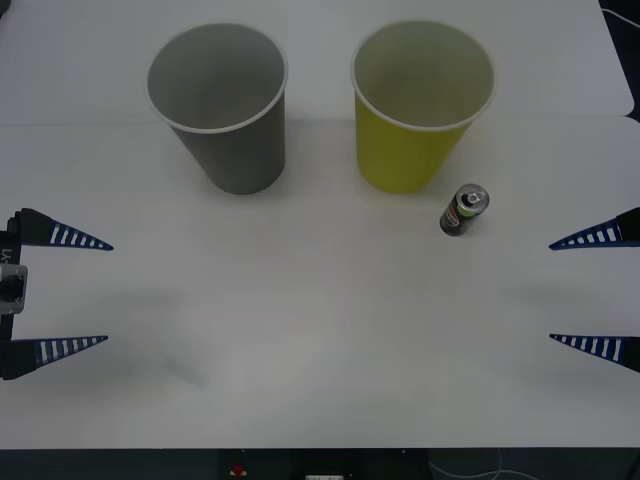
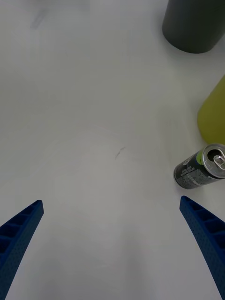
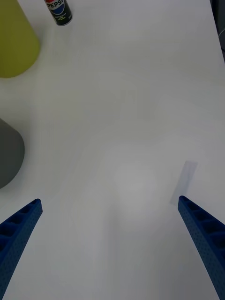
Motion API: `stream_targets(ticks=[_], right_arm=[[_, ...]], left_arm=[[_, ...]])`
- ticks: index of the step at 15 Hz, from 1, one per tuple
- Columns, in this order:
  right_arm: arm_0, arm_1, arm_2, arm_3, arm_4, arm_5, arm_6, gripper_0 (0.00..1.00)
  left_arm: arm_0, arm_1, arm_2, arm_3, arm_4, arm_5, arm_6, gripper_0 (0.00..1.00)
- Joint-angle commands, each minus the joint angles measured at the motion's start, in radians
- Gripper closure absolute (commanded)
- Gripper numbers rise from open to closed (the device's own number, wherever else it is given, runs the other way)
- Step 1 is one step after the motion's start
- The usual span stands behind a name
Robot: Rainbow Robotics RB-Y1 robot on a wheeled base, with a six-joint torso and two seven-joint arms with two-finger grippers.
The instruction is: Put the can into the green bin and the plastic bottle into the gray bin
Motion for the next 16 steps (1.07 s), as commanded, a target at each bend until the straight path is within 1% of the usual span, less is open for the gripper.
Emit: stream_targets(ticks=[1, 3, 5, 7, 10, 13, 16], right_arm=[[0.010, 0.005, -0.001, 0.004, -0.002, 0.002, 0.001, 0.00], [0.013, -0.010, -0.005, 0.004, -0.022, 0.005, 0.004, 0.00], [0.014, -0.010, -0.005, 0.011, -0.022, 0.007, 0.004, 0.00], [0.014, 0.009, -0.002, 0.037, -0.027, 0.009, 0.009, 0.00], [0.014, 0.042, 0.033, 0.102, -0.079, 0.027, 0.018, 0.00], [0.014, 0.059, 0.076, 0.165, -0.128, 0.065, 0.043, 0.00], [0.014, 0.097, 0.085, 0.226, -0.169, 0.078, 0.072, 0.00]], left_arm=[[0.000, 0.000, 0.000, 0.000, 0.000, 0.000, 0.000, 0.00], [0.000, 0.000, 0.000, 0.000, 0.000, 0.000, 0.000, 0.00], [0.000, 0.000, 0.000, 0.000, 0.000, 0.000, 0.000, 0.00], [0.000, 0.000, 0.000, 0.000, 0.000, 0.000, 0.000, 0.00], [0.000, 0.000, 0.000, 0.000, 0.000, 0.000, 0.000, 0.00], [0.000, 0.000, 0.000, 0.000, 0.000, 0.000, 0.000, 0.00], [0.000, 0.000, 0.000, 0.000, 0.000, 0.000, 0.000, 0.00]])
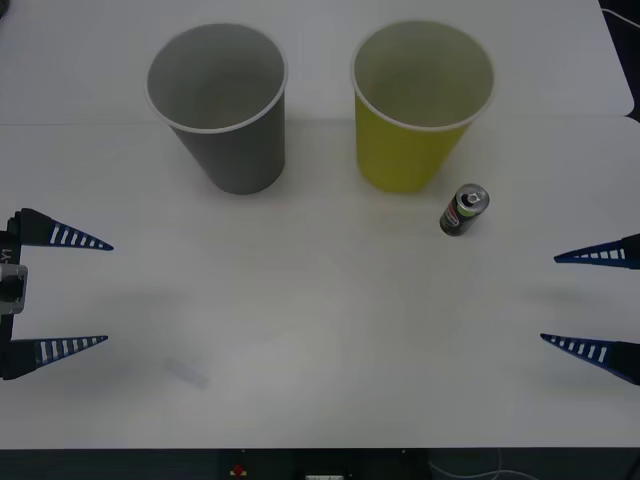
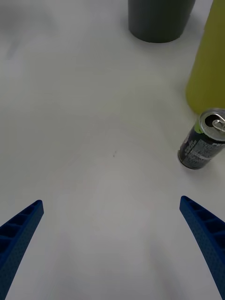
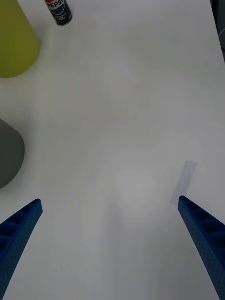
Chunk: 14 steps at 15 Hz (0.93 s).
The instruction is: Put the can into the green bin and the plastic bottle into the gray bin
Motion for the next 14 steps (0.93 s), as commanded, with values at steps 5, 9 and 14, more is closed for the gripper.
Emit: stream_targets(ticks=[5, 9, 14], right_arm=[[0.000, 0.110, 0.004, 0.115, -0.058, 0.035, 0.056, 0.00], [-0.014, 0.167, 0.055, 0.175, -0.120, 0.083, 0.090, 0.00], [-0.106, 0.266, 0.107, 0.284, -0.144, 0.099, 0.130, 0.00]], left_arm=[[0.000, 0.000, 0.000, 0.000, 0.000, 0.000, 0.000, 0.00], [0.000, 0.000, 0.000, 0.000, 0.000, 0.000, 0.000, 0.00], [0.000, 0.000, 0.000, 0.000, 0.000, 0.000, 0.000, 0.00]])
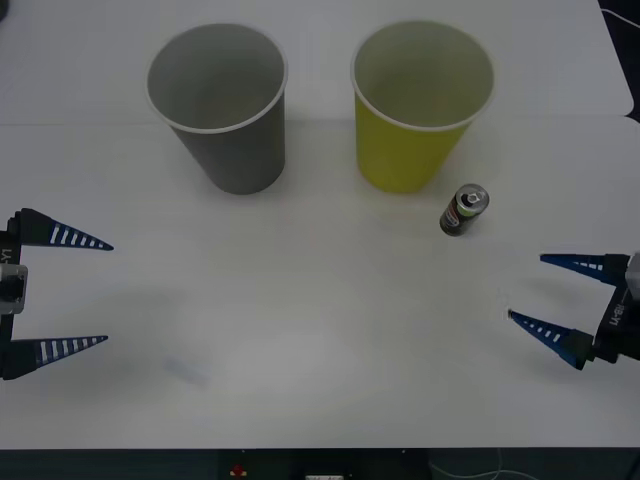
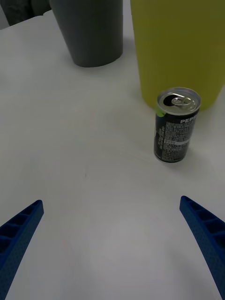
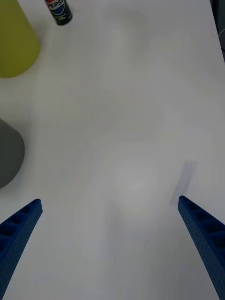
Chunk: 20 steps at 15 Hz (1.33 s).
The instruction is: Put the can into the green bin and the plastic bottle into the gray bin
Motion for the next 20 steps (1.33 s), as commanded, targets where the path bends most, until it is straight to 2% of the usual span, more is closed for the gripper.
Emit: stream_targets(ticks=[1, 8, 16, 20], right_arm=[[-0.052, 0.055, 0.016, 0.060, 0.000, 0.000, 0.015, 0.00], [-0.163, 0.172, 0.021, 0.199, 0.000, 0.015, 0.030, 0.00], [-0.324, 0.256, 0.065, 0.373, 0.000, 0.064, 0.064, 0.00], [-0.413, 0.289, 0.074, 0.451, 0.040, 0.095, 0.076, 0.00]], left_arm=[[0.000, 0.000, 0.000, 0.000, 0.000, 0.000, 0.000, 0.00], [0.000, 0.000, 0.000, 0.000, 0.000, 0.000, 0.000, 0.00], [0.000, 0.000, 0.000, 0.000, 0.000, 0.000, 0.000, 0.00], [0.000, 0.000, 0.000, 0.000, 0.000, 0.000, 0.000, 0.00]])
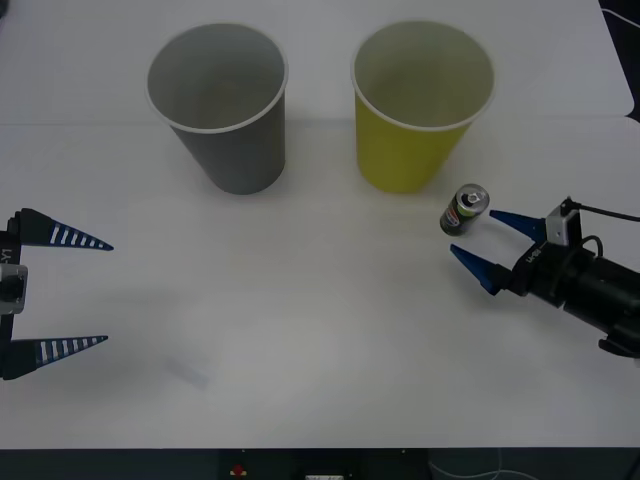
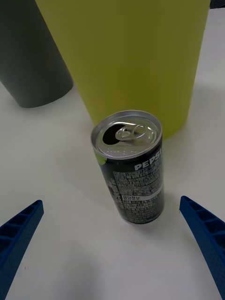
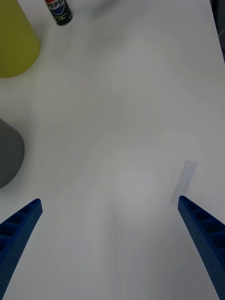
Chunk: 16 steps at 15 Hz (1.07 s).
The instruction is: Put the can into the green bin and the plastic bottle into the gray bin
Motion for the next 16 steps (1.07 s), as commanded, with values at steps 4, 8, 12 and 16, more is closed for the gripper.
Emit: stream_targets(ticks=[4, 8, 12, 16], right_arm=[[-0.121, 0.049, 0.031, 0.122, 0.012, 0.045, 0.026, 0.00], [-0.161, 0.057, 0.068, 0.152, 0.015, 0.106, 0.046, 0.00], [-0.166, 0.059, 0.071, 0.152, 0.015, 0.112, 0.061, 0.00], [-0.166, 0.059, 0.071, 0.152, 0.016, 0.105, 0.064, 1.00]], left_arm=[[0.000, 0.000, 0.000, 0.000, 0.000, 0.000, 0.000, 0.00], [0.000, 0.000, 0.000, 0.000, 0.000, 0.000, 0.000, 0.00], [0.000, 0.000, 0.000, 0.000, 0.000, 0.000, 0.000, 0.00], [0.000, 0.000, 0.000, 0.000, 0.000, 0.000, 0.000, 0.00]])
